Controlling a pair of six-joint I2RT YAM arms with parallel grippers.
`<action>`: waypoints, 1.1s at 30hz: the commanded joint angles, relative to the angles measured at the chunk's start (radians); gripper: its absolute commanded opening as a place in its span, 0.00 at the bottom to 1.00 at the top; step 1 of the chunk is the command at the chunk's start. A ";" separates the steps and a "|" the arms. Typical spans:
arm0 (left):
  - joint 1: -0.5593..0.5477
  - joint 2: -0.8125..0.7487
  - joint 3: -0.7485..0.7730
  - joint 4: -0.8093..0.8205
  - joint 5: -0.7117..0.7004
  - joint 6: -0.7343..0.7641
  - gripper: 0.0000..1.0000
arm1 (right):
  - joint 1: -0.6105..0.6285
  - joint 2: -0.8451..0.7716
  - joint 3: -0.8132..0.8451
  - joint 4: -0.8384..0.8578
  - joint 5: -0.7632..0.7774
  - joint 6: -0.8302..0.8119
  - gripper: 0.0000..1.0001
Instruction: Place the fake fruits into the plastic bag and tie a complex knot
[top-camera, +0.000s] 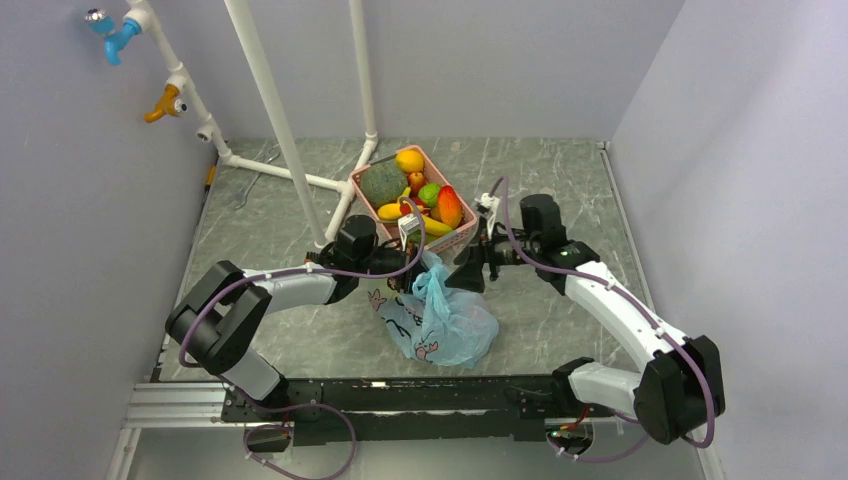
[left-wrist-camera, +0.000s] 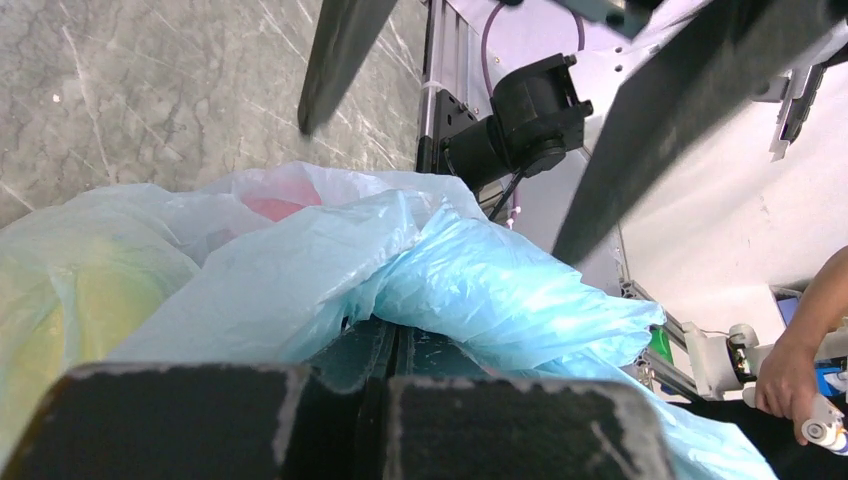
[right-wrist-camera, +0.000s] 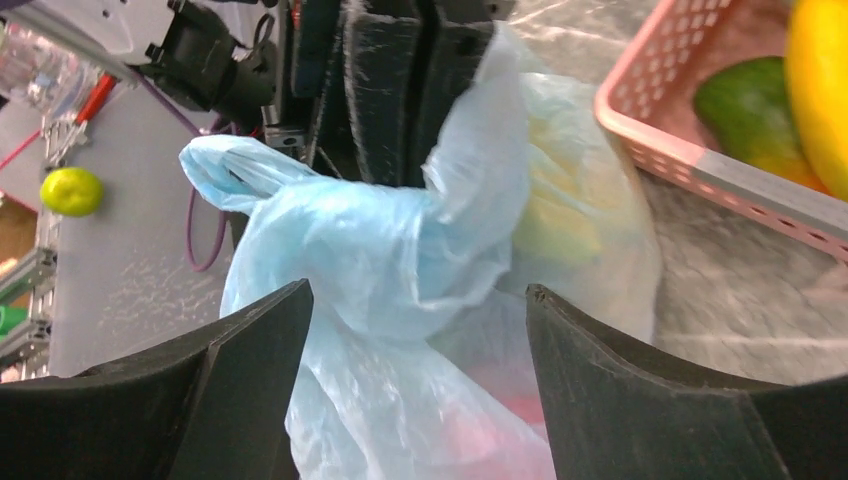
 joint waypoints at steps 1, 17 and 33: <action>-0.001 -0.026 0.018 0.048 0.027 0.004 0.00 | -0.076 -0.054 0.023 -0.145 -0.072 -0.086 0.77; -0.057 -0.039 -0.014 0.063 0.055 0.031 0.00 | 0.028 0.059 -0.002 0.302 -0.055 0.172 0.20; -0.011 -0.042 0.006 0.091 0.046 0.000 0.00 | -0.058 -0.138 -0.013 -0.167 -0.007 -0.113 0.78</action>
